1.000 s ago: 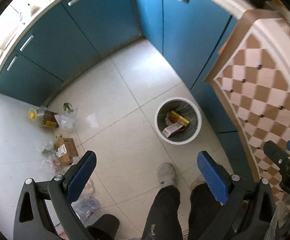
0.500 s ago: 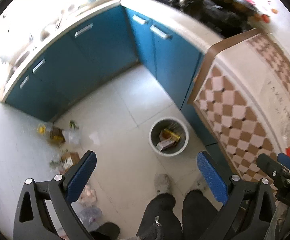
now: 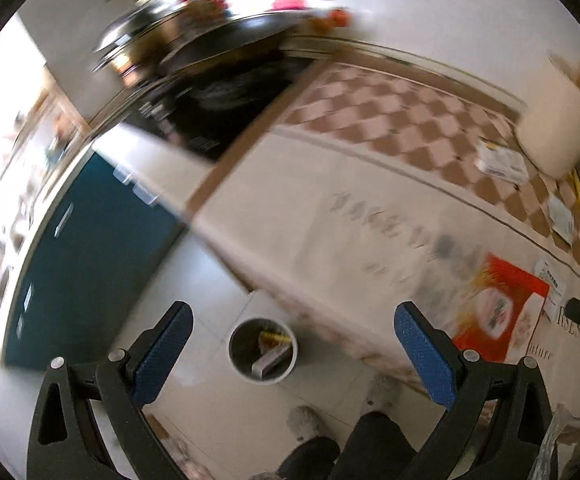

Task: Collect trash
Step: 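Grasp a white sachet with the right tool while the left tool grasps another white sachet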

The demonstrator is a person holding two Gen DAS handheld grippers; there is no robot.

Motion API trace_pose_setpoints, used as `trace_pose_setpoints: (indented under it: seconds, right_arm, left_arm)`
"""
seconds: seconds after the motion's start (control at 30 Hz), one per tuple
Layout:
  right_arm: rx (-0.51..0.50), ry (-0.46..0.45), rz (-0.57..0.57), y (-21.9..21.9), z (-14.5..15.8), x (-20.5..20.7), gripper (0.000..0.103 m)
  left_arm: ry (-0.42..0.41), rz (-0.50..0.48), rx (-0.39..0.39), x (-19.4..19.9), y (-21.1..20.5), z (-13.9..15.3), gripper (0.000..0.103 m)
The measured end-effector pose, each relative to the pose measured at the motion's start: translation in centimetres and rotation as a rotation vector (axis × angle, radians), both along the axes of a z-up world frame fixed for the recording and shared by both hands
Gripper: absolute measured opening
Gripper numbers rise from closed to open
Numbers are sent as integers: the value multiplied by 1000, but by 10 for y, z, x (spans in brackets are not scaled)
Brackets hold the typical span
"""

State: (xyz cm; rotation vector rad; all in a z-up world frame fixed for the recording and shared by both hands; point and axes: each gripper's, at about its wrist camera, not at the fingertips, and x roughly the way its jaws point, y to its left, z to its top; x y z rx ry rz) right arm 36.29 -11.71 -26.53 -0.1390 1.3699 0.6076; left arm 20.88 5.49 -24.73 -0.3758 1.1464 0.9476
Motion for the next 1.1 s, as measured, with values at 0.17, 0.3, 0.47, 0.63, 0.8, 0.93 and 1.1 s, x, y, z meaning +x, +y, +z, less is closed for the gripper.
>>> trace_pose_setpoints:
  seconds: [0.17, 0.3, 0.47, 0.63, 0.8, 0.93, 1.1]
  right_arm:
    - [-63, 100, -240, -56, -61, 92, 103]
    - [-104, 122, -233, -38, -100, 116, 86]
    - [-196, -66, -113, 6, -99, 106, 70]
    - [-167, -159, -65, 3, -92, 106, 7]
    - [-79, -135, -143, -37, -77, 130, 6]
    - [-45, -140, -228, -83, -57, 152, 6]
    - [-70, -161, -327, -126, -53, 189, 6]
  left_arm:
    - [91, -84, -15, 75, -8, -29, 103]
    - [144, -104, -20, 109, -7, -47, 103]
    - [167, -83, -37, 130, -1, -61, 103]
    - [187, -100, -56, 151, -5, -72, 103]
    - [141, -171, -94, 187, -24, -70, 103]
    - [55, -263, -221, 238, -45, -75, 102]
    - [-27, -383, -437, 317, -74, -103, 99]
